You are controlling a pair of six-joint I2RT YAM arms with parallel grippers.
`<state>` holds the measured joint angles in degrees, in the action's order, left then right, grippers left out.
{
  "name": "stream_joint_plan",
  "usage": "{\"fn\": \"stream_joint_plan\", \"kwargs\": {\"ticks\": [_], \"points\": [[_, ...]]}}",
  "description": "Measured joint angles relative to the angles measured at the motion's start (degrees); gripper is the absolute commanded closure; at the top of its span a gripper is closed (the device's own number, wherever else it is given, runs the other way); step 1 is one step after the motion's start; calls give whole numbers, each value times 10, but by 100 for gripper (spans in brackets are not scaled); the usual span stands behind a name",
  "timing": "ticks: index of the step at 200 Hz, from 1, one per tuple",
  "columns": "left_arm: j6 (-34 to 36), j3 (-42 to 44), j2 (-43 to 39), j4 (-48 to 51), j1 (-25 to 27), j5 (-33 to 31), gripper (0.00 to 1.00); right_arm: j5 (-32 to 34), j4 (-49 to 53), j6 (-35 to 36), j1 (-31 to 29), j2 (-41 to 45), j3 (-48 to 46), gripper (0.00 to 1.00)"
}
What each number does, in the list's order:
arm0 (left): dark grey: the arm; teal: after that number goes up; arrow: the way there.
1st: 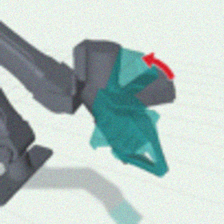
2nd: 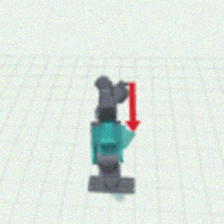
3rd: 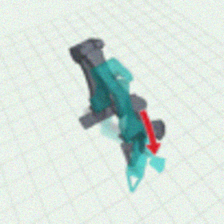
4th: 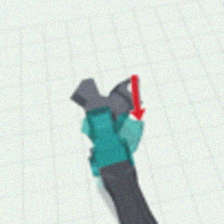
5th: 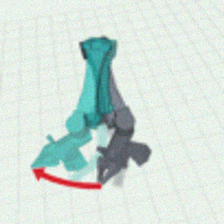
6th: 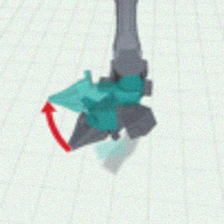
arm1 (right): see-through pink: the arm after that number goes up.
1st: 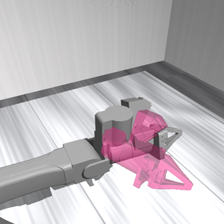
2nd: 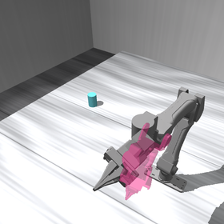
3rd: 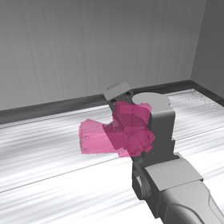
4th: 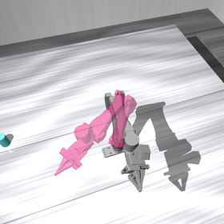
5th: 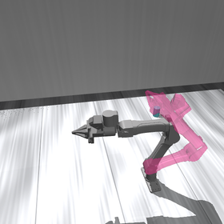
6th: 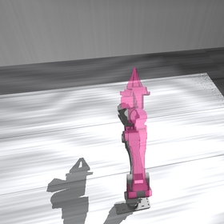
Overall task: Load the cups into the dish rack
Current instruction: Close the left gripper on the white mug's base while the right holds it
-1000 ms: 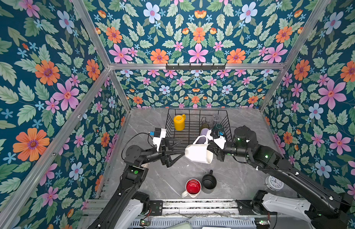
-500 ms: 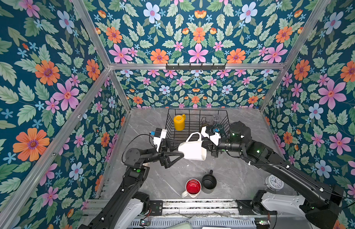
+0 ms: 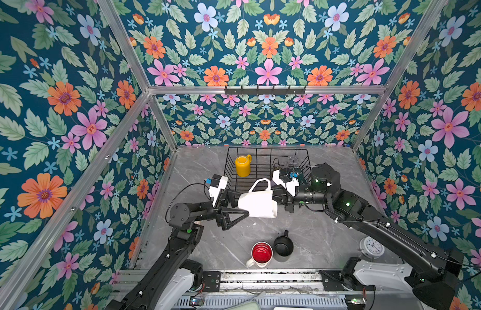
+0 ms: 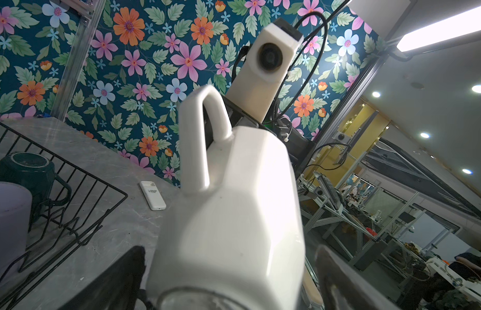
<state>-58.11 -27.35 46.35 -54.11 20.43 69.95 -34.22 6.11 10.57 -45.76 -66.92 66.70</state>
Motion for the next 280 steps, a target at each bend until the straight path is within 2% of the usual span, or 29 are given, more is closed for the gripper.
{"fn": "stream_joint_plan", "kwargs": {"ticks": [107, 216, 280], "points": [[-51, 10, 0, -73, 1, -1, 0, -18, -34, -24, -17, -53, 21, 100], [-180, 26, 48, -250, 0, -3, 1, -43, -57, -38, -33, -98, 45, 100], [-200, 31, 47, -278, -3, -19, 1, -48, -53, -51, -35, -120, 74, 100]]}}
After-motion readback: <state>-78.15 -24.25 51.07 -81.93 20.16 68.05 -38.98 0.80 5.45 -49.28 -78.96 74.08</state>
